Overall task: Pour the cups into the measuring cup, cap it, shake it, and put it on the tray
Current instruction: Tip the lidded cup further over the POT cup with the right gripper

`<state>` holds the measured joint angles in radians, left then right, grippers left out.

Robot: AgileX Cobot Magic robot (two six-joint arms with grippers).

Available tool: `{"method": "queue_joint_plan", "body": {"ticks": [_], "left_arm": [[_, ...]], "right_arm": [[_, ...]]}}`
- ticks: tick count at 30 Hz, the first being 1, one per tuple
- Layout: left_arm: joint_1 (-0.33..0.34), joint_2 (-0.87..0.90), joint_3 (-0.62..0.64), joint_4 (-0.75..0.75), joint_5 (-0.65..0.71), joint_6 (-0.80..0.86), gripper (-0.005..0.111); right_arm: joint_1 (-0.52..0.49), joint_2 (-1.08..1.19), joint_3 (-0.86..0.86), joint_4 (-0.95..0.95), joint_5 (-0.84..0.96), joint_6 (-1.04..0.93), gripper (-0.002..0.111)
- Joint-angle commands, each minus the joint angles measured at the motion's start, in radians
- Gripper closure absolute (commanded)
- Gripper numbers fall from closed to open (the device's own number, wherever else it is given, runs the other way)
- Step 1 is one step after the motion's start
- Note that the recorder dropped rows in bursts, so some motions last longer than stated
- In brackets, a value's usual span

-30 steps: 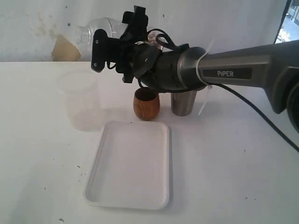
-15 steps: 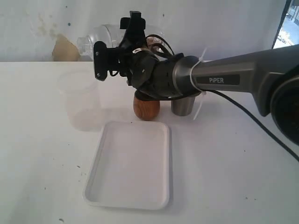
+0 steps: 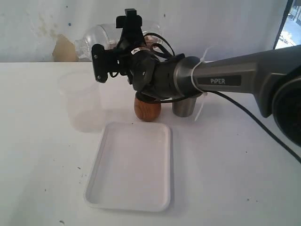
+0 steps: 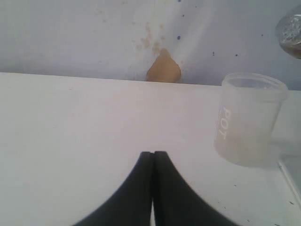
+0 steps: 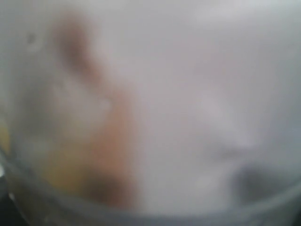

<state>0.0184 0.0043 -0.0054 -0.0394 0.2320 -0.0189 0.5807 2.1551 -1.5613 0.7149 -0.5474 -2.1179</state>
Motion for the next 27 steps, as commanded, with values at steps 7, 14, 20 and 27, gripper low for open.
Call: {"method": "queue_joint_plan", "body": {"ticks": [7, 14, 20, 27], "left_arm": [[-0.001, -0.004, 0.005, 0.002, 0.001, 0.0, 0.107], [-0.001, -0.004, 0.005, 0.002, 0.001, 0.0, 0.107], [-0.001, -0.004, 0.005, 0.002, 0.001, 0.0, 0.107], [-0.001, -0.004, 0.005, 0.002, 0.001, 0.0, 0.107]], "right_arm": [[-0.018, -0.019, -0.012, -0.047, -0.105, -0.014, 0.108], [-0.034, -0.019, -0.012, -0.077, -0.107, -0.014, 0.108], [-0.034, -0.019, -0.012, -0.112, -0.107, -0.014, 0.108], [-0.034, -0.019, -0.012, -0.146, -0.111, -0.014, 0.108]]}}
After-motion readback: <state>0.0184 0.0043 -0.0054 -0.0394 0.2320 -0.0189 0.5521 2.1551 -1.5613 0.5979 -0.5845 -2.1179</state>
